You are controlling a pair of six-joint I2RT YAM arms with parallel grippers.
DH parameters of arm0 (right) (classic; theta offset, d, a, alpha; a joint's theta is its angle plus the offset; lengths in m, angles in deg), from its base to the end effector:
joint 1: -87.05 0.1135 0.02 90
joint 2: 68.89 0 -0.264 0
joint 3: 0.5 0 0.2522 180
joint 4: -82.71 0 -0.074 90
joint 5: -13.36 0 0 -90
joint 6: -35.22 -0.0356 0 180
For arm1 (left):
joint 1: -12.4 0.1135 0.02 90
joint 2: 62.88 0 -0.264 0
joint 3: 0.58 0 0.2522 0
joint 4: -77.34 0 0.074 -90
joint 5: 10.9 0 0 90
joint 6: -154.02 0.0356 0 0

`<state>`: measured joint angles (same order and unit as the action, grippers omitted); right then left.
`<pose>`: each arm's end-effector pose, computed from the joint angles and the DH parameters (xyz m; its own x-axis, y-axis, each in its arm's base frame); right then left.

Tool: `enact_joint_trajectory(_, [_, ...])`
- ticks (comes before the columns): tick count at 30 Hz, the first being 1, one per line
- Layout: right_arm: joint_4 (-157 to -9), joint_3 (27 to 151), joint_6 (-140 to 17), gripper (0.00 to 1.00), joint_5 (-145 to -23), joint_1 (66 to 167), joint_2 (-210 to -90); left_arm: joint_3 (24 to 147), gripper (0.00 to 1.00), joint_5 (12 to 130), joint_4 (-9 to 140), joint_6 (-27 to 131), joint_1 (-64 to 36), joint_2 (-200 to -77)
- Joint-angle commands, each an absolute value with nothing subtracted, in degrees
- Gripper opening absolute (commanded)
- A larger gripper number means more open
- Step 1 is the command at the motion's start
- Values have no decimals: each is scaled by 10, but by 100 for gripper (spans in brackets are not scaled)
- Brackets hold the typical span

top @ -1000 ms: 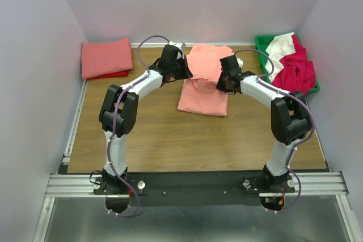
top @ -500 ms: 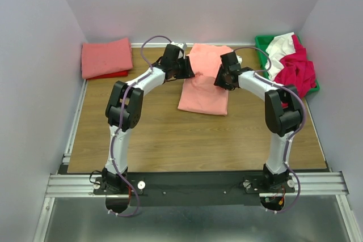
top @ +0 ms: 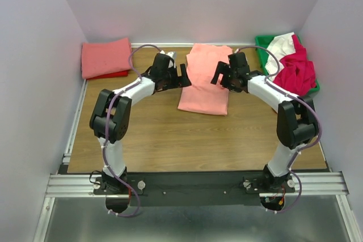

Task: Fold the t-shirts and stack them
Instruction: Fold the tshirt

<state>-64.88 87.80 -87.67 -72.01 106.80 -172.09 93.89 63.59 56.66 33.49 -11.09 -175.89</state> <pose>0.3758 0.1319 0.2252 -0.7358 0.3109 -0.6016 0.1361 0.9381 0.3184 0.4054 -0.1866 0.2078 -0.7911 -0.1899 -0.5814 0.1999 0.8181 -0.5392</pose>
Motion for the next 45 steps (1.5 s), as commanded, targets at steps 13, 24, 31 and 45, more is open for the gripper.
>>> enact_joint_trajectory(13, [-691, 1042, -871, 100, -750, 1024, -1907, 751, 98, 610, 657, 311, -110, -1656])
enact_joint_trajectory(24, [-693, 934, -857, 100, -784, 1000, -1752, 698, 98, 619, 681, 300, -111, -1663])
enact_joint_trajectory(31, [-756, 726, -906, 100, -864, 1000, -1614, 672, 93, 591, 714, 290, -125, -1662])
enact_joint_trajectory(45, [-761, 578, -944, 98, -837, 1001, -1563, 671, 57, 613, 716, 277, -168, -1696])
